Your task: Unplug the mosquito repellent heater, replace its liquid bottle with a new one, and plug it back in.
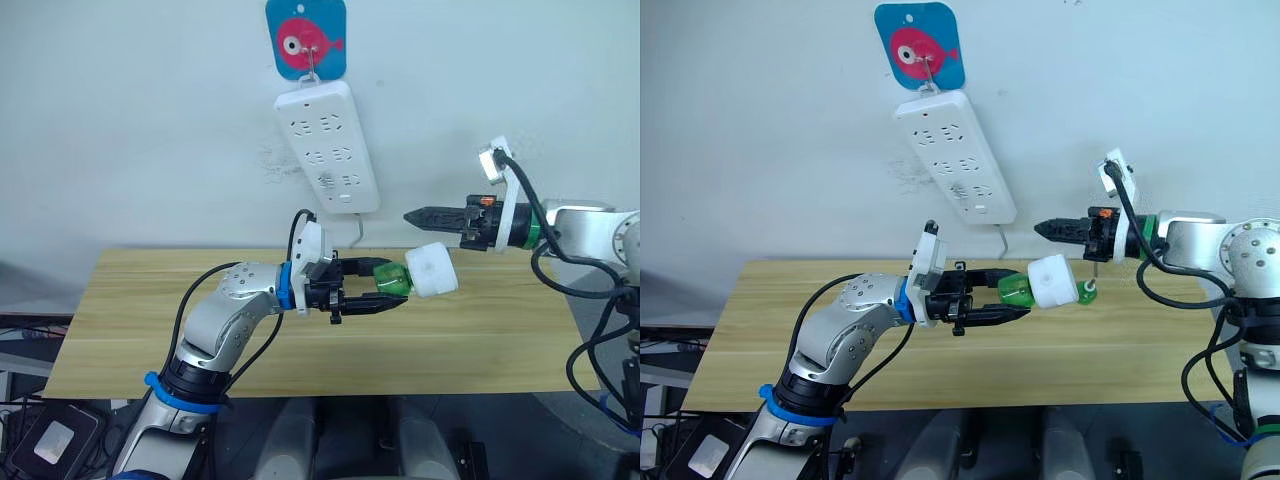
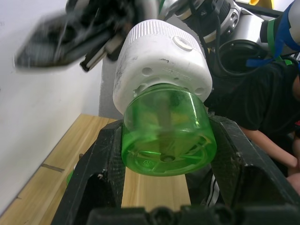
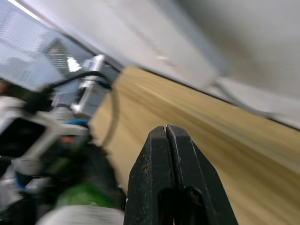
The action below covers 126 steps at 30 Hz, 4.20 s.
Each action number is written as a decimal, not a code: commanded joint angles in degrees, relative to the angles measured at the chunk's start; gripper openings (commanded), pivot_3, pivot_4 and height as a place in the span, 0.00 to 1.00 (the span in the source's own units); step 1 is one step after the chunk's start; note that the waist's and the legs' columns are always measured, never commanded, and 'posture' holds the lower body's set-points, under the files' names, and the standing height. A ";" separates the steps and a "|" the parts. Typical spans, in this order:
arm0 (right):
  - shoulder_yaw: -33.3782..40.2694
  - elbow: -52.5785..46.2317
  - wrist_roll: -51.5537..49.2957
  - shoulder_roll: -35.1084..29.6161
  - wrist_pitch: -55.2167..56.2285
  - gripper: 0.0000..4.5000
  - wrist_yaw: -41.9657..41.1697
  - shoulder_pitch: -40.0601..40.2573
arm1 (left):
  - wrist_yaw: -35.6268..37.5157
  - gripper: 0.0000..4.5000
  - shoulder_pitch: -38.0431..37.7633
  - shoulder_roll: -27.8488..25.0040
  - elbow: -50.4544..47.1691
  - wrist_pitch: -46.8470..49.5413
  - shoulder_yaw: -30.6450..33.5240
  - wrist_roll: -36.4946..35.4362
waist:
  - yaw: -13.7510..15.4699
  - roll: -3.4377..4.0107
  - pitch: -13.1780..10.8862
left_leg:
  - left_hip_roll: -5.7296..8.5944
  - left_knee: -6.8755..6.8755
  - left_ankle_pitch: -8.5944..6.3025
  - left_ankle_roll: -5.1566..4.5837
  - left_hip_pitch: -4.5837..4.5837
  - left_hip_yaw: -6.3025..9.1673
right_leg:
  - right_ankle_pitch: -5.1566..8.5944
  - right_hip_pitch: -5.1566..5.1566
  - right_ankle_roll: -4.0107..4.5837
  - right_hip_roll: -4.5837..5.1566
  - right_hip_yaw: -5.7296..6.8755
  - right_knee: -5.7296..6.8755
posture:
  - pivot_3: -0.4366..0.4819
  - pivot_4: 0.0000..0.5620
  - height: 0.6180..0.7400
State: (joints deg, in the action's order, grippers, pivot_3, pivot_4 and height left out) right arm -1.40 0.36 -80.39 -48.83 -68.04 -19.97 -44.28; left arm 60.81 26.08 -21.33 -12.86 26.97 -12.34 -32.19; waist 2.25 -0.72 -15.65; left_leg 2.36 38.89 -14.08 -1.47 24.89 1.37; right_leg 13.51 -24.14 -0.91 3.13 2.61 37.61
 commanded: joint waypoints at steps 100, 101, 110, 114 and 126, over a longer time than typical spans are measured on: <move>-18.50 13.95 82.04 8.30 138.63 0.66 -30.68 7.73 | 7.80 0.50 5.58 -13.17 6.28 34.89 3.44 -17.03 | 0.44 -0.15 0.12 | 0.00 0.06 0.40 0.68 -0.27 0.04 | 0.04 0.04 0.06 -0.04 -0.08 0.41 | 0.61 0.37 1.00; -18.55 13.81 82.05 8.25 138.52 0.66 -30.49 7.76 | 8.07 0.50 5.38 -13.19 6.01 34.19 3.33 -16.62 | 0.44 -0.14 0.12 | 0.00 0.06 0.40 0.68 -0.27 0.04 | 0.04 0.05 0.06 -0.05 -0.08 0.41 | 0.61 0.37 1.00; -16.99 13.53 81.93 7.12 132.23 0.66 -28.76 9.04 | 9.28 1.00 3.25 -15.38 3.86 29.50 4.96 -14.59 | 0.46 -0.15 0.15 | 0.00 0.06 0.40 0.68 -0.27 0.03 | 0.03 0.04 0.07 -0.05 -0.09 0.42 | 0.61 0.35 1.00; -16.09 11.44 78.79 5.20 120.78 0.66 -29.86 12.61 | 10.30 1.00 -2.37 -21.64 -3.36 11.84 0.31 -0.48 | 0.55 -0.15 0.22 | -0.01 0.03 0.40 0.69 -0.27 0.03 | 0.03 0.03 0.08 -0.05 -0.09 0.42 | 0.63 0.34 1.00; -8.01 -18.06 33.00 1.93 20.28 0.66 -19.07 19.10 | -15.04 1.00 -11.46 -18.10 -2.46 -42.02 -0.32 38.22 | 1.89 -0.11 0.34 | -0.06 -0.07 0.23 0.41 -0.30 -0.02 | -0.02 -0.02 0.18 0.02 -0.18 0.36 | 0.65 0.36 1.00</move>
State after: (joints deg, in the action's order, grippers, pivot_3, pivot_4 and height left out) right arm -12.38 -13.75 -38.76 -47.85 -35.62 -43.09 -23.72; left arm 48.98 14.89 -39.62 -15.22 -8.23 -12.67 1.41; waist 4.14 -0.83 -15.31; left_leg 2.30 38.81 -13.86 -1.07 24.59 1.35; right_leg 13.48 -24.17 -0.73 3.15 2.44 37.97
